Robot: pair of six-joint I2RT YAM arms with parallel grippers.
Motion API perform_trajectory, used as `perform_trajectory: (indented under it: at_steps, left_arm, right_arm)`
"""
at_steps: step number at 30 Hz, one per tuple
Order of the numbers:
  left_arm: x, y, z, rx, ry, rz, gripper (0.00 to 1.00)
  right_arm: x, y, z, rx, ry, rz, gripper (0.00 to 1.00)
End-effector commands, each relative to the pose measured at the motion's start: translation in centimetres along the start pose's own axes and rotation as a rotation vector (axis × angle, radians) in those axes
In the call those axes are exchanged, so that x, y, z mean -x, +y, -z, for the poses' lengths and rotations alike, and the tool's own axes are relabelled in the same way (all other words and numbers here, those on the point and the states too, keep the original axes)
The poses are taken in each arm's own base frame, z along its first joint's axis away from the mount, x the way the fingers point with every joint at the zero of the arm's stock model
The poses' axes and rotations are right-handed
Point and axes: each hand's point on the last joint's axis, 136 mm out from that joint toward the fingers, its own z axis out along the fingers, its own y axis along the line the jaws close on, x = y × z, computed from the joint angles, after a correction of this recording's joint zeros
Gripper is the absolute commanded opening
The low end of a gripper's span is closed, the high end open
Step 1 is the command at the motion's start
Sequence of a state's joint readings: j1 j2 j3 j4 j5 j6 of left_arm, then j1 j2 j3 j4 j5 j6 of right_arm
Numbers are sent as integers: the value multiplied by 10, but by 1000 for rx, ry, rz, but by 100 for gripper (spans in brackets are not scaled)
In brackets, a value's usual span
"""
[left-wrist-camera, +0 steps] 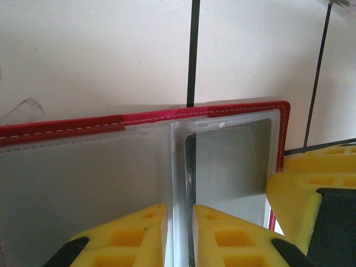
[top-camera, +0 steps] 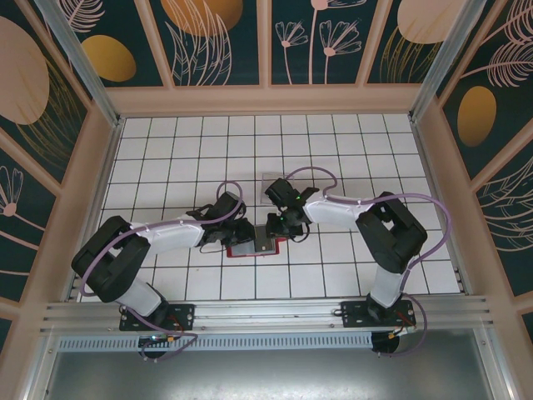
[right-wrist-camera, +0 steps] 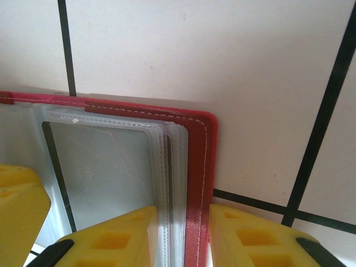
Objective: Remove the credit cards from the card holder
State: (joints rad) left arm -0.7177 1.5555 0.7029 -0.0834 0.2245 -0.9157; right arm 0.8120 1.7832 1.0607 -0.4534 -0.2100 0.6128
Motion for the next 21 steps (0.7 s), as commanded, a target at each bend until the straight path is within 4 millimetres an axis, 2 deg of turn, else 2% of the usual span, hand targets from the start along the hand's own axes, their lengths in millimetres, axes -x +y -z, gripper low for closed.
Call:
perform_trajectory:
  at_steps: [1, 10, 17, 21]
  left_arm:
    - [1, 8, -2, 37, 8, -7, 21]
    - [2, 12, 0, 54, 3, -8, 20]
    - [7, 11, 6, 65, -12, -9, 21]
    - [10, 6, 6, 54, -12, -7, 21]
  right_arm:
    - [6, 15, 16, 23, -29, 1, 31]
    - [9, 20, 20, 23, -40, 6, 31]
    - [4, 2, -3, -52, 1, 6, 32]
    - [0, -5, -10, -64, 11, -3, 29]
